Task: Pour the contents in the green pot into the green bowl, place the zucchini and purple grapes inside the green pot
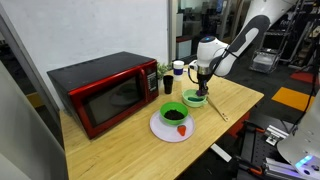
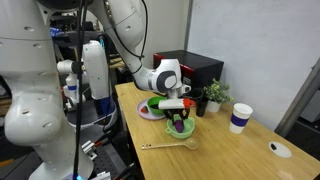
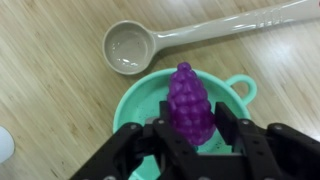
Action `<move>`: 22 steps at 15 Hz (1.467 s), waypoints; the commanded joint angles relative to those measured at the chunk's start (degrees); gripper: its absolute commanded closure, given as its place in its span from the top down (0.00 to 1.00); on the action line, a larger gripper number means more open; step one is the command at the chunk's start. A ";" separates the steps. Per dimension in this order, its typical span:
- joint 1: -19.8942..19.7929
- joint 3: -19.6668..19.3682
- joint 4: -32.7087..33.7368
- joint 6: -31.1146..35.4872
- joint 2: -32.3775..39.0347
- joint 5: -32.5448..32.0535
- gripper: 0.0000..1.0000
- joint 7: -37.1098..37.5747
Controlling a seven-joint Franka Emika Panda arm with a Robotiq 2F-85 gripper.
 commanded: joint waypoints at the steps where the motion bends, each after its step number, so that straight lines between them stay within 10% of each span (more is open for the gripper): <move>1: 0.45 -0.39 2.06 2.99 3.10 -2.20 0.23 3.51; 19: 0.94 -0.90 3.16 10.60 8.11 -1.50 0.23 8.45; 21: 0.97 -1.04 3.05 10.91 8.03 -1.55 0.73 8.76; 22: 0.88 -0.94 3.03 10.87 7.96 -1.38 0.74 8.73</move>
